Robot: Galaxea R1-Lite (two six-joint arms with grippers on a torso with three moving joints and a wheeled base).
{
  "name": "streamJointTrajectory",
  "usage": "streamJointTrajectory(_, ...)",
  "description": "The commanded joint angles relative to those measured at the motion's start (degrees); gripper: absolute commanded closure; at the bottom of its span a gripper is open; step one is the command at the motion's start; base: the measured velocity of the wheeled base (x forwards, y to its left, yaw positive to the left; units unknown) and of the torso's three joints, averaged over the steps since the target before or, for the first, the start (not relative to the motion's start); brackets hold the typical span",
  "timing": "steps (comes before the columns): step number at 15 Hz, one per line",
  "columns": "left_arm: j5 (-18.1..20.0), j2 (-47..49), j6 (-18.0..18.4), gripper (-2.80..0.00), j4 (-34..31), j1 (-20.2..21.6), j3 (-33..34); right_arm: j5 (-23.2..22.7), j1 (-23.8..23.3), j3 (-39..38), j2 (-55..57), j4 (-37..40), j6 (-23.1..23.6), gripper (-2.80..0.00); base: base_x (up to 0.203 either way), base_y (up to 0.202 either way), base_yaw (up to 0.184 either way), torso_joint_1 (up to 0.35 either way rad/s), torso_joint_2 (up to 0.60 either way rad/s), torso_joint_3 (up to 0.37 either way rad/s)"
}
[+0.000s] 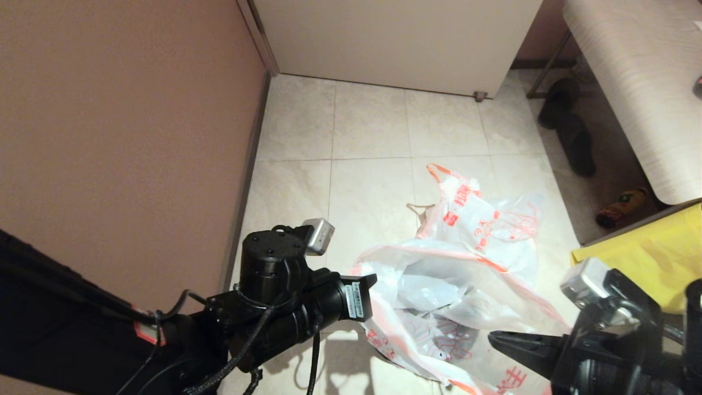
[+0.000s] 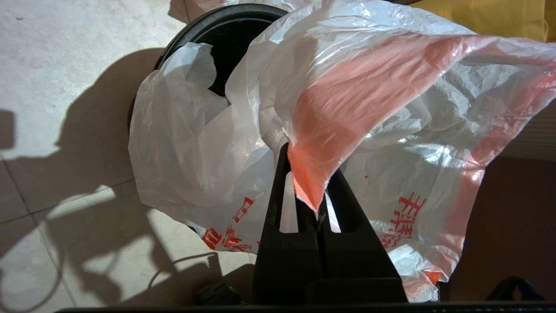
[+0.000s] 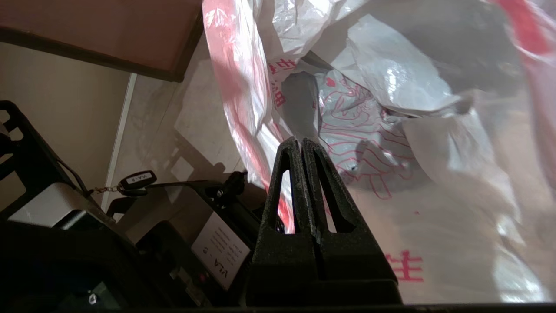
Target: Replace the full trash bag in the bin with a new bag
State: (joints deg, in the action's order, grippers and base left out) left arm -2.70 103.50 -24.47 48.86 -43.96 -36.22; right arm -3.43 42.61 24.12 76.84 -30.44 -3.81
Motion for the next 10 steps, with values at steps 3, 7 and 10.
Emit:
streamJointTrajectory(3, 1.38, -0.01, -0.23, 0.00, 0.36, 0.52, -0.03, -0.08, -0.60, 5.33, 16.91, -5.14, -0.53, 0.00, 0.000, 0.000, 0.000, 0.000, 0.00, 0.000)
streamJointTrajectory(7, 2.52, 0.48, -0.49, 0.00, 2.03, 1.51, 0.01, -1.43, -3.37, 12.32, 30.26, -9.32, -0.25, 0.00, 0.000, 0.000, 0.000, 0.000, 0.00, 0.000)
streamJointTrajectory(10, 3.31, 0.22, -1.05, 0.00, 2.48, 1.88, 0.01, -2.10, -5.57, 17.59, 36.84, -9.77, 2.08, 0.00, 0.000, 0.000, 0.000, 0.000, 0.00, 0.000)
